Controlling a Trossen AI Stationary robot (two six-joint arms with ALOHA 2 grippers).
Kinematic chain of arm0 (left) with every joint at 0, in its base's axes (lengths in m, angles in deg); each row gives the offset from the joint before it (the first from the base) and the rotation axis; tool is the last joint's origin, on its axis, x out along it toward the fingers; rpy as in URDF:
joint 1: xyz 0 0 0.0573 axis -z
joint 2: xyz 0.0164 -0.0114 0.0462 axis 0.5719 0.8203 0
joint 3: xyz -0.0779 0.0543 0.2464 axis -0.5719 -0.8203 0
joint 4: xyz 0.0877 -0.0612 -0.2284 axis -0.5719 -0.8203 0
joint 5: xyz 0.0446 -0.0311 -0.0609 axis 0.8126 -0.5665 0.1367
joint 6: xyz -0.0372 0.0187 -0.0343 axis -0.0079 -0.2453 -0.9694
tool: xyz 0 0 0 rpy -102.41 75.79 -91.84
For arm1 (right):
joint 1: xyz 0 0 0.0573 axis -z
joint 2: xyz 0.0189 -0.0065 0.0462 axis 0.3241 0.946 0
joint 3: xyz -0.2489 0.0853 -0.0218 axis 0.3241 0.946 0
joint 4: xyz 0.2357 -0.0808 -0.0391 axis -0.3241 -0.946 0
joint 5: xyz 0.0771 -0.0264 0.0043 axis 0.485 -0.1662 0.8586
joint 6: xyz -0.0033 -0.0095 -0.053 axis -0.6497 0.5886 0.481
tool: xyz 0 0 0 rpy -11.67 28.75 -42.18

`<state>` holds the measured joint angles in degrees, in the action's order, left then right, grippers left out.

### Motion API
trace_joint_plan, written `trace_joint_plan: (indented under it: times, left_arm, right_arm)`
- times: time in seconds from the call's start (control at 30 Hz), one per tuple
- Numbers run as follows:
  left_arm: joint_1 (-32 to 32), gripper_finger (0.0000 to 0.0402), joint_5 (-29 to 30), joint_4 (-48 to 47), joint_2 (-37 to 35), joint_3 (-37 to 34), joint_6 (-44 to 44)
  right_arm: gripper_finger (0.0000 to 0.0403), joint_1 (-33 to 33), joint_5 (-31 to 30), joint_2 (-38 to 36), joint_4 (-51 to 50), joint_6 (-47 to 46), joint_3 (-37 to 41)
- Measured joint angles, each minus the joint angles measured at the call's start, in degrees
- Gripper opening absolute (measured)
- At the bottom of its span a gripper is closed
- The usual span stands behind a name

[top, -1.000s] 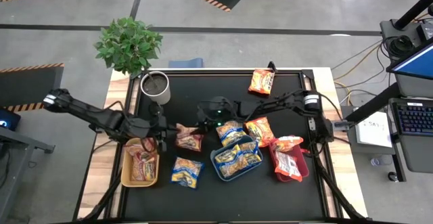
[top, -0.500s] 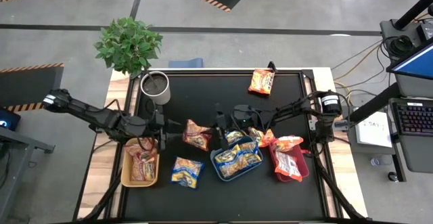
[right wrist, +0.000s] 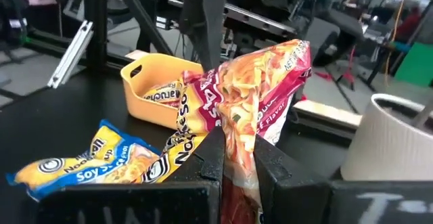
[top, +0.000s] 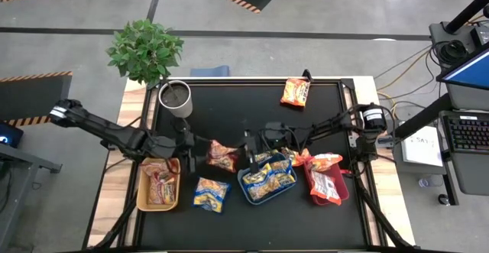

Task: Sort Maruchan noodles
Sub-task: Put the red noodle pack into the yellow bin

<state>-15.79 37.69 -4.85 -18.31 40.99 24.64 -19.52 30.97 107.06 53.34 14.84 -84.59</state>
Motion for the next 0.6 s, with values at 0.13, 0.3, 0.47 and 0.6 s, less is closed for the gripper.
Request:
trace_joint_plan:
  times: [0.13,0.3,0.47,0.6]
  left_arm:
    - [0.0,0.028,-2.9,4.3,2.3,0.0,1.0]
    - [0.0,0.0273,-5.7,8.5,6.3,0.0,2.1]
    - [0.0,0.0241,-5.9,9.8,8.9,0.0,2.3]
    - [0.0,0.0193,-6.1,9.8,8.8,0.0,2.1]
  right_arm:
    - [0.0022,-1.3,-0.7,0.0,0.1,4.3,0.0]
    - [0.0022,-2.6,-4.1,0.0,-0.2,7.5,0.0]
    - [0.0022,-3.1,-4.8,0.1,-0.4,8.5,0.0]
    - [0.0022,-3.1,-5.0,0.1,-0.6,8.8,0.0]
